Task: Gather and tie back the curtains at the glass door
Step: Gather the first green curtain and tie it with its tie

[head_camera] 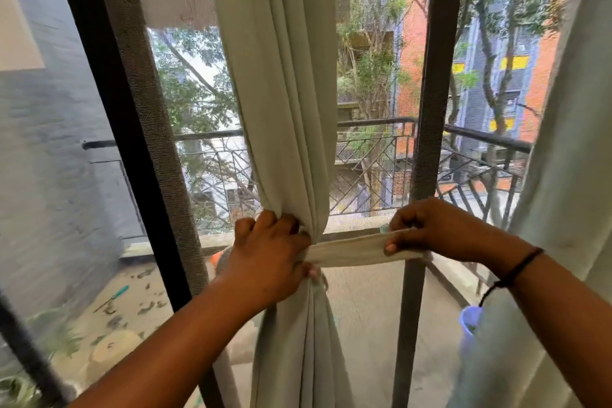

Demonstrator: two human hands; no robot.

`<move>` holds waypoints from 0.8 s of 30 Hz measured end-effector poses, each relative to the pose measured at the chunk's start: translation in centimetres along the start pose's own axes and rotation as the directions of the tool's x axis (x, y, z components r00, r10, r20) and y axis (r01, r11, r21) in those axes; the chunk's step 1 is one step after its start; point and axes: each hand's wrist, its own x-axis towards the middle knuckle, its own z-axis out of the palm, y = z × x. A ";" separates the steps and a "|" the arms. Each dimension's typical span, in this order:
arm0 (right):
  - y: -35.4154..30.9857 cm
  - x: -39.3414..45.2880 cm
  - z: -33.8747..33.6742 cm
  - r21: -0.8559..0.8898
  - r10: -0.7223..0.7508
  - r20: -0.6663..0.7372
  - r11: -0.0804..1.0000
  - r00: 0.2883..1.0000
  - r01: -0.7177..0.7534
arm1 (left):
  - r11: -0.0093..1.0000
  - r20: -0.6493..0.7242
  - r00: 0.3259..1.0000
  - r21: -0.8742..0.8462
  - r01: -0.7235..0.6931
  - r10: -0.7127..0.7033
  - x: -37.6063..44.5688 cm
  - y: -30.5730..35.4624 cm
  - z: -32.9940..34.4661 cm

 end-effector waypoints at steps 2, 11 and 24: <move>0.9 -0.1 0.2 0.122 0.036 0.024 0.992 0.999 -0.039 | 1.000 -0.010 1.000 -0.030 -0.003 0.003 -0.2 -0.1 0.1; 1.3 0.6 3.5 0.526 0.103 -0.026 0.847 0.994 -0.074 | 0.817 -0.098 0.993 -0.576 -0.010 -0.058 -1.9 0.0 0.5; -6.9 3.3 10.3 0.858 0.209 0.003 0.501 0.978 -0.109 | -0.536 0.166 0.934 -0.843 -0.031 -0.315 -2.7 1.9 -0.1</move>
